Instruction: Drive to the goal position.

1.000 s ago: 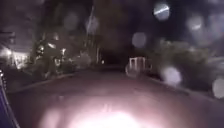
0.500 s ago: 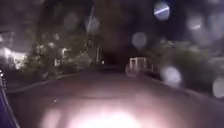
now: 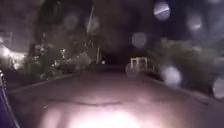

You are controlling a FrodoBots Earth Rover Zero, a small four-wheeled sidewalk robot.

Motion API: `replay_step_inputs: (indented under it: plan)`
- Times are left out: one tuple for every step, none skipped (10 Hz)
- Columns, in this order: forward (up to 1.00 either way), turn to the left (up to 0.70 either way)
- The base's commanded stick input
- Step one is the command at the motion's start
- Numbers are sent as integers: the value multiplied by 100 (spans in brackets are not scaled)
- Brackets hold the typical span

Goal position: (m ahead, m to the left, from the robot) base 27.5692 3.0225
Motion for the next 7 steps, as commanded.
replay_step_inputs:
  plan:
    - [50, 3]
    - [50, 0]
    - [50, 0]
    - [50, 0]
    - [50, 0]
    - [50, 0]
    - [50, 0]
